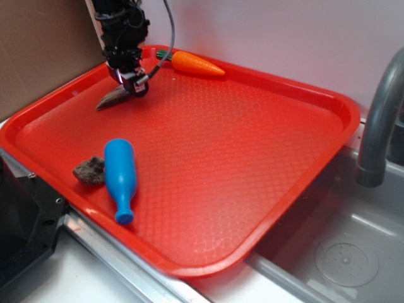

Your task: Grab the wood chip.

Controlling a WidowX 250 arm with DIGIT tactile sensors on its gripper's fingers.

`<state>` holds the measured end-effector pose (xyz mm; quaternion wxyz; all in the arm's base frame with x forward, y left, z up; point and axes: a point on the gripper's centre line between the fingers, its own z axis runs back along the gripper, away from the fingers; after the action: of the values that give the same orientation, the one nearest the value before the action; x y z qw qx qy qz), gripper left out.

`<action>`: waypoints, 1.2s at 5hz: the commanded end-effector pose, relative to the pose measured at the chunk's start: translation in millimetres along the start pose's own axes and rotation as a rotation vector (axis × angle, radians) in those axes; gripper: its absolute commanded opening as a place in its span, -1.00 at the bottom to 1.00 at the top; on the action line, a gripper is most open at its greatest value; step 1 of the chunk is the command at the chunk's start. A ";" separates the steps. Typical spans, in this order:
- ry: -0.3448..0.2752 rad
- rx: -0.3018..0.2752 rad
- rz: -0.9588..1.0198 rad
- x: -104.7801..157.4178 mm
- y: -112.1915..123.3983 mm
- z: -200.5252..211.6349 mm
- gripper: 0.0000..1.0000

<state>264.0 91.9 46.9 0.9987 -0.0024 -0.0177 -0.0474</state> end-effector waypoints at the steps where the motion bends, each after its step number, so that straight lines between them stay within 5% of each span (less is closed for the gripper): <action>1: -0.048 0.086 0.039 8.4 -44.6 87.3 -1.00; 2: -0.033 0.077 0.022 5.3 -34.9 80.3 1.00; 4: -0.063 0.141 0.502 -22.1 0.9 48.8 1.00; 5: -0.029 0.138 0.693 -28.5 3.2 21.0 1.00; 6: 0.028 0.050 0.709 -25.0 -3.8 -9.4 1.00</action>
<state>236.3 84.0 25.2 0.9556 0.0175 0.0139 0.2939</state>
